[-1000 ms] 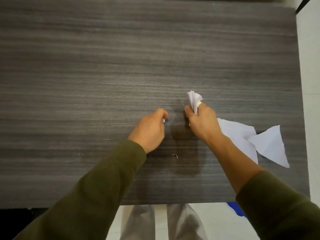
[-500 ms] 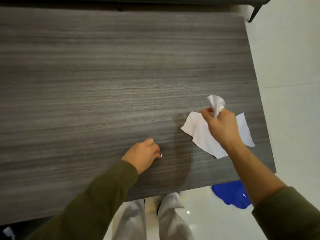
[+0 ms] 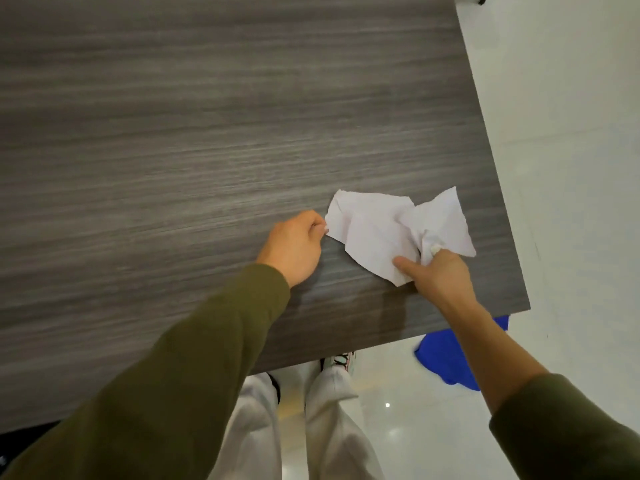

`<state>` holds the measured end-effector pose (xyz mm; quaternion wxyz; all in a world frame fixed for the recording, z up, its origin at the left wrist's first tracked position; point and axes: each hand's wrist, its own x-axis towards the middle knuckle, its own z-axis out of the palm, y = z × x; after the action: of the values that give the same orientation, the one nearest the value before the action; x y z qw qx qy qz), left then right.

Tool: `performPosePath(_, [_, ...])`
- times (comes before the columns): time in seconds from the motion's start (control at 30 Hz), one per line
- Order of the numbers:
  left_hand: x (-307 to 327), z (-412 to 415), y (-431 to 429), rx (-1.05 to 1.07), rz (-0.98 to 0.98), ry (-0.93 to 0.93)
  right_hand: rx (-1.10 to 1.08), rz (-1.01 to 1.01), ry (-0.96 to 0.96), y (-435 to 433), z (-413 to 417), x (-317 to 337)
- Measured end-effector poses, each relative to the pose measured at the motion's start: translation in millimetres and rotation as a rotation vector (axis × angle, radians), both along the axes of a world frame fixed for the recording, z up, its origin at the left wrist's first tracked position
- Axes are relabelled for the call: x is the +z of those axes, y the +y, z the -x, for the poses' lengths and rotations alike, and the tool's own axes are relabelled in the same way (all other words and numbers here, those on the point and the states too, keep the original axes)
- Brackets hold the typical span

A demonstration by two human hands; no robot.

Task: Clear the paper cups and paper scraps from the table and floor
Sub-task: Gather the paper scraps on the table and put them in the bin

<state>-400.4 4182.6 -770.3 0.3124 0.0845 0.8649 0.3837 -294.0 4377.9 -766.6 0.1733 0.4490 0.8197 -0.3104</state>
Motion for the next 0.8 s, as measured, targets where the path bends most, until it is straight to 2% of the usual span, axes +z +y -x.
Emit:
performPosePath(0.1, [0, -1, 15, 0.163, -0.063, -0.095, 0.046, 0.059, 0.044, 0, 6, 0])
performPosePath(0.23, [5, 0, 25, 0.259, -0.032, -0.069, 0.110, 0.273, 0.159, 1, 14, 21])
performPosePath(0.47, [12, 18, 57, 0.130, 0.094, 0.143, 0.014, 0.052, 0.369, 41, 28, 44])
performPosePath(0.53, [7, 21, 64, 0.152, 0.107, 0.141, -0.004, 0.004, 0.341, 55, 28, 34])
performPosePath(0.67, [-7, 10, 74, 0.228, 0.073, 0.041, -0.061, 0.050, 0.131, 64, 24, 6])
performPosePath(0.8, [-11, -11, 93, 0.286, -0.051, -0.073, -0.078, 0.041, 0.142, 53, 26, -5])
